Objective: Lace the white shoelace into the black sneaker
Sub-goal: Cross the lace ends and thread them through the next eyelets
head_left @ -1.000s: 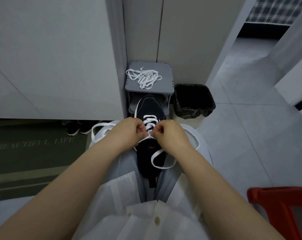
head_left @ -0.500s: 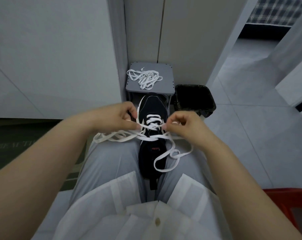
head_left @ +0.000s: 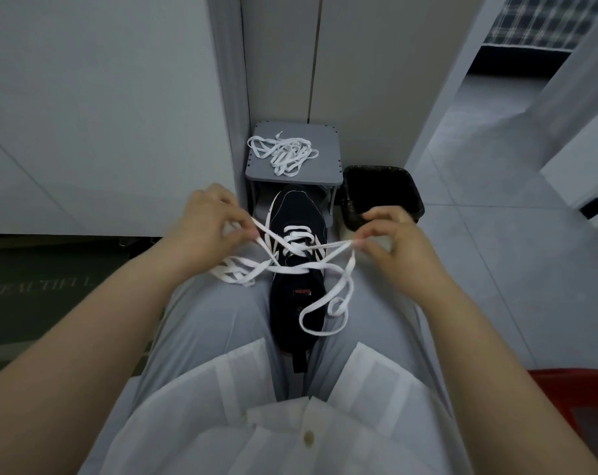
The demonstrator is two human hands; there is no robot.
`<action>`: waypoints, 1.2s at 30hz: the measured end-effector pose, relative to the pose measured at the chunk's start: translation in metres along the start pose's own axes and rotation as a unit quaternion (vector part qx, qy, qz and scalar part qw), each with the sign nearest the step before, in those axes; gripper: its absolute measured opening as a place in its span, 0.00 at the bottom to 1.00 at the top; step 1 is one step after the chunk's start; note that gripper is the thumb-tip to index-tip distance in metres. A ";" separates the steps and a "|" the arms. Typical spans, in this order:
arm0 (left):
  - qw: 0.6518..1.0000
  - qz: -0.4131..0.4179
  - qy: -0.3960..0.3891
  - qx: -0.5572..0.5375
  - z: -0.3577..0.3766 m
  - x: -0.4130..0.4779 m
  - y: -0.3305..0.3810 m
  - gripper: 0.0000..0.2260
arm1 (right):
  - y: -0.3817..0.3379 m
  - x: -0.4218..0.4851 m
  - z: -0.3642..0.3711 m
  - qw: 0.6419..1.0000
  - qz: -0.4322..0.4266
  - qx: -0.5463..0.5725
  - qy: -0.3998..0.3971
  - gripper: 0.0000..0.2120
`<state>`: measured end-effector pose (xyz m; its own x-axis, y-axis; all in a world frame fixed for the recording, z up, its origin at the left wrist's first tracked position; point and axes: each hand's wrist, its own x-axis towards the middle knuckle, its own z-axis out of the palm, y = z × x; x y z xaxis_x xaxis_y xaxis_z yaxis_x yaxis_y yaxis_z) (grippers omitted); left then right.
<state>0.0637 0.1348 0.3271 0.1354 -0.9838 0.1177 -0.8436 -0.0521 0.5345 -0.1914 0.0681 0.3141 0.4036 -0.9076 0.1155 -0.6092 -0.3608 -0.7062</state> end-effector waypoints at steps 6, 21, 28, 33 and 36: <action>0.913 -0.201 0.167 -0.314 -0.006 -0.001 -0.010 0.08 | -0.012 -0.010 0.008 0.992 -0.067 0.084 0.061 0.09; 0.986 0.061 -0.125 0.094 0.024 -0.011 0.013 0.05 | -0.019 -0.011 0.014 0.997 -0.023 0.070 0.021 0.10; 0.896 -0.141 0.238 -0.348 -0.022 -0.005 -0.010 0.12 | -0.023 -0.009 -0.021 0.806 0.060 0.579 0.106 0.11; 0.756 -0.187 0.248 -0.576 -0.030 -0.006 -0.007 0.12 | -0.020 -0.009 0.006 0.994 -0.068 0.085 -0.007 0.06; 0.940 -0.091 0.110 -0.309 -0.015 -0.013 0.003 0.11 | -0.012 -0.009 0.029 0.987 -0.096 -0.118 -0.060 0.06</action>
<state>0.0672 0.1501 0.3400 0.4098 -0.9053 0.1116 -0.3416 -0.0389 0.9390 -0.1685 0.0870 0.3012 0.5959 -0.7912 0.1373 -0.6504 -0.5759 -0.4953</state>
